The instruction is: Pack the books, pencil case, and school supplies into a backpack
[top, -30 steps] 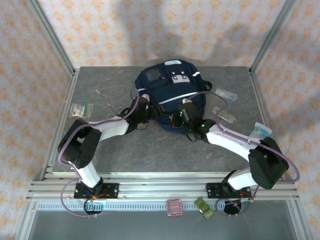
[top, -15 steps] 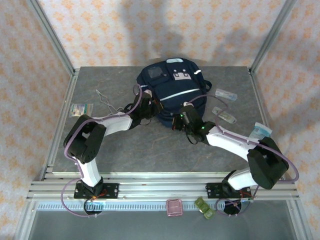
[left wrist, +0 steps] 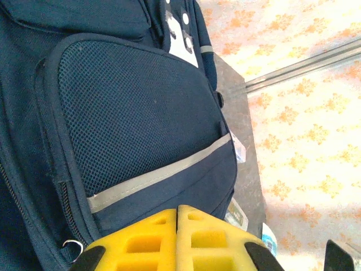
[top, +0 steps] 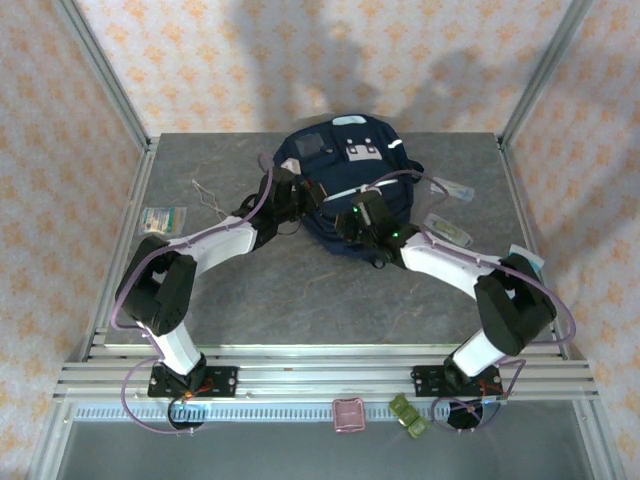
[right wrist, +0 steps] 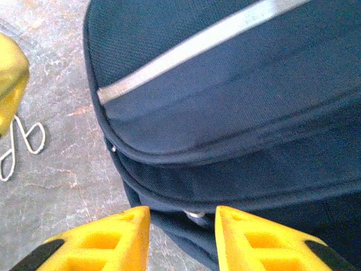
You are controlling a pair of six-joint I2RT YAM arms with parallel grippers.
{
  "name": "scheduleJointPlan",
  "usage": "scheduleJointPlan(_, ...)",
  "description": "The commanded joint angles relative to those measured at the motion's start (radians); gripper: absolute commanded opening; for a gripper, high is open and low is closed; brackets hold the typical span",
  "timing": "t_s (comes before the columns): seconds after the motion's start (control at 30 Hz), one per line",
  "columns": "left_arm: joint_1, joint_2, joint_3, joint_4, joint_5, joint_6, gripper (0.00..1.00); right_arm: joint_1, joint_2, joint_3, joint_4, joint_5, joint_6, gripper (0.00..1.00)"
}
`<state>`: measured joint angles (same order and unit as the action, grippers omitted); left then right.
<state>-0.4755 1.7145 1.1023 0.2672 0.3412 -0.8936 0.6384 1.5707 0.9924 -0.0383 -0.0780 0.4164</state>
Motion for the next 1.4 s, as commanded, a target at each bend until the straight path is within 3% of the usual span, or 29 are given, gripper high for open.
scheduleJointPlan(0.0,0.007,-0.016,0.029,0.032,0.022,-0.011,0.0,0.0,0.038,0.051,-0.021,0.04,-0.02,0.35)
scheduleJointPlan(0.13,0.007,-0.022,0.019,0.006,0.024,-0.012,0.04,0.0,0.045,0.028,-0.033,0.039,-0.008,0.36)
scheduleJointPlan(0.2,0.003,-0.041,-0.033,-0.001,0.002,-0.024,0.36,-0.001,0.018,-0.015,-0.015,0.049,0.004,0.36)
scheduleJointPlan(0.23,0.0,-0.05,-0.061,0.008,-0.008,-0.033,0.45,-0.003,0.003,-0.03,-0.01,0.053,0.011,0.36)
scheduleJointPlan(0.3,-0.004,-0.056,-0.126,0.052,-0.011,-0.048,0.52,-0.009,-0.032,-0.066,0.013,0.054,0.022,0.36)
scheduleJointPlan(0.67,-0.002,0.051,-0.112,0.097,-0.082,-0.051,0.59,-0.018,-0.09,-0.112,0.048,0.037,0.047,0.35)
scheduleJointPlan(0.9,0.001,0.0,-0.32,0.388,-0.181,-0.193,0.6,-0.018,-0.115,-0.125,0.06,0.026,0.047,0.35)
scheduleJointPlan(1.07,0.024,0.048,-0.319,0.48,-0.134,-0.207,0.56,-0.018,-0.121,-0.128,0.07,0.014,0.045,0.35)
scheduleJointPlan(1.37,0.054,0.115,-0.243,0.453,-0.098,-0.189,0.52,-0.019,-0.148,-0.159,0.074,0.018,0.055,0.34)
